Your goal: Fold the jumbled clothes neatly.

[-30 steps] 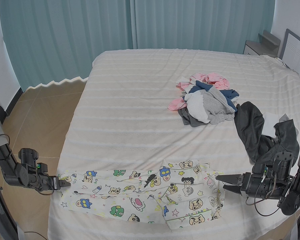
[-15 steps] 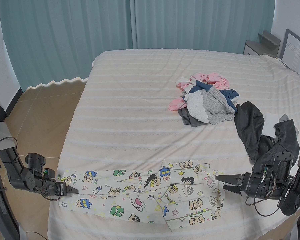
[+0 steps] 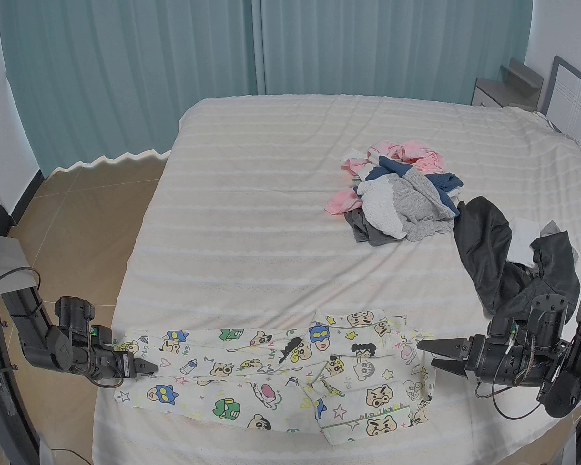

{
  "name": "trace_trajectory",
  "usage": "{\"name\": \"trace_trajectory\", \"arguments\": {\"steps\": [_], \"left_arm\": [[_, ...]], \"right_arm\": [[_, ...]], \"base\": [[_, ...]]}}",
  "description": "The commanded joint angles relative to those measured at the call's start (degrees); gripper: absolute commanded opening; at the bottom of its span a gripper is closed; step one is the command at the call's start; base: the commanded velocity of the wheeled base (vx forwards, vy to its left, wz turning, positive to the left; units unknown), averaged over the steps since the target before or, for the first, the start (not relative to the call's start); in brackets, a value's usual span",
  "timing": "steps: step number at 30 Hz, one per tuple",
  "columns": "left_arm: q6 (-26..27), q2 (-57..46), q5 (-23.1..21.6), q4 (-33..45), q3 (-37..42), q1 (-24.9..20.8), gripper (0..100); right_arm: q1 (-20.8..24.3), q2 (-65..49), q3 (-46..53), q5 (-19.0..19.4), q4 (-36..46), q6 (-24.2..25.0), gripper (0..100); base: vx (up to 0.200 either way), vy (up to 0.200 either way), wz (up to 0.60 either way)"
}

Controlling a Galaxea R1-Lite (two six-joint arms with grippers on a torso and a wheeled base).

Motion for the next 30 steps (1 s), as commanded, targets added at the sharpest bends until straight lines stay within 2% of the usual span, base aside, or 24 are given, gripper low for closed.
{"name": "trace_trajectory", "arguments": {"steps": [1,2,3,17,30], "left_arm": [[-0.06,0.84,-0.01,-0.05,-0.08,-1.01,100],[-0.06,0.84,-0.01,-0.05,-0.16,-1.27,100],[-0.06,0.84,-0.01,0.04,-0.16,-1.36,0],[0.12,0.05,0.07,-2.51,2.3,-0.66,0],[1.61,-5.23,-0.19,-2.6,3.97,7.52,0]], "right_arm": [[0.02,0.18,1.01,0.03,-0.04,-0.09,100],[0.02,0.18,1.01,0.03,-0.04,-0.09,100],[0.02,0.18,1.01,0.03,-0.04,-0.09,100],[0.02,0.09,1.01,0.03,-0.04,-0.09,100],[0.02,0.09,1.01,-0.06,-0.04,-0.09,100]], "base": [[0.0,0.0,0.0],[0.0,0.0,0.0],[0.0,0.0,0.0],[0.0,0.0,0.0],[0.0,0.0,0.0]]}}
